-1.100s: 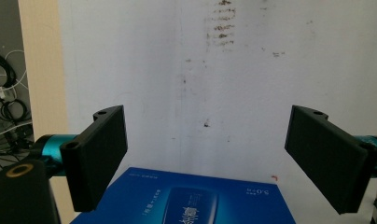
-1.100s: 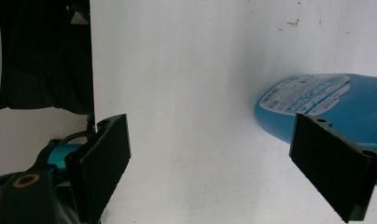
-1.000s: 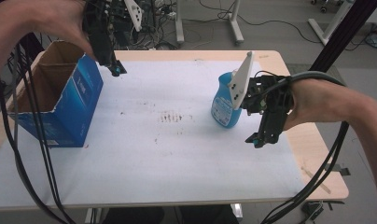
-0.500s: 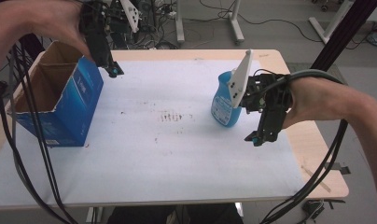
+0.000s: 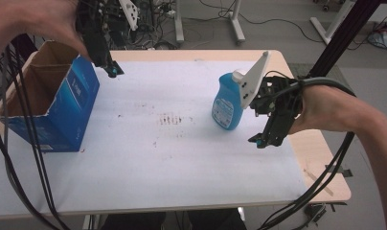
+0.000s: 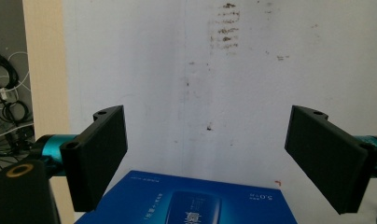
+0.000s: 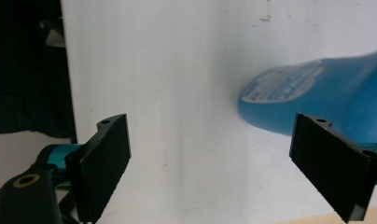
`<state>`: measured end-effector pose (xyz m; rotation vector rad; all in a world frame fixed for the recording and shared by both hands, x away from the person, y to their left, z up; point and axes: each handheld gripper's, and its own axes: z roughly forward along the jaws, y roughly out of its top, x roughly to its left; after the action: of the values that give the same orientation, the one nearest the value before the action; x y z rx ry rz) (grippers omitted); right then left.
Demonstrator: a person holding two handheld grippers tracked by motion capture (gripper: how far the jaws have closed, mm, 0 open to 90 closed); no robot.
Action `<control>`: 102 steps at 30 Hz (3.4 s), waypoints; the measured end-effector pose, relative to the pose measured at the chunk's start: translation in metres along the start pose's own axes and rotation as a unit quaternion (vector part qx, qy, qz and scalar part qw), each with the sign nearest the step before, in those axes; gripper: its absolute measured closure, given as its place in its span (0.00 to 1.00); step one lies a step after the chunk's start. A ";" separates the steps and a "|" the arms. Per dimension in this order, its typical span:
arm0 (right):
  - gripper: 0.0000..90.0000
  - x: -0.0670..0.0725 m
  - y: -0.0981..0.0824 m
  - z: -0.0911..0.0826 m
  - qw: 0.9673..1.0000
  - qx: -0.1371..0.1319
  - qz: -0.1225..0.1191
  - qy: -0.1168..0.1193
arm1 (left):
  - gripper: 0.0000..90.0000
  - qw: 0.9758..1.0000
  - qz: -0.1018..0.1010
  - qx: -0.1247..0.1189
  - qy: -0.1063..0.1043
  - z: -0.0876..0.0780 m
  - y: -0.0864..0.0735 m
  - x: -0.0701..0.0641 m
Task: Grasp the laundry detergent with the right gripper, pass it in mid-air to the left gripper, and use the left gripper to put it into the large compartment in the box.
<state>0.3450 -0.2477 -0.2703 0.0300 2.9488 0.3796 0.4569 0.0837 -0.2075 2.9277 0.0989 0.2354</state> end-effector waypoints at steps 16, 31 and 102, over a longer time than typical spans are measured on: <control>0.13 -0.021 -0.048 0.024 0.969 -0.055 0.231 -0.071 | 0.15 1.000 0.000 -0.011 0.005 -0.007 -0.005 -0.005; 0.13 -0.031 -0.048 0.060 0.908 -0.144 0.364 -0.150 | 0.15 1.000 -0.004 -0.021 0.008 -0.011 -0.008 -0.005; 0.30 -0.036 -0.031 0.106 0.863 -0.235 0.400 -0.200 | 0.15 0.999 -0.010 -0.025 0.020 -0.014 -0.014 -0.007</control>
<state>0.3984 -0.2532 -0.3736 1.1318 2.2166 1.0337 0.4466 0.0999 -0.1976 2.8721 0.1267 0.2881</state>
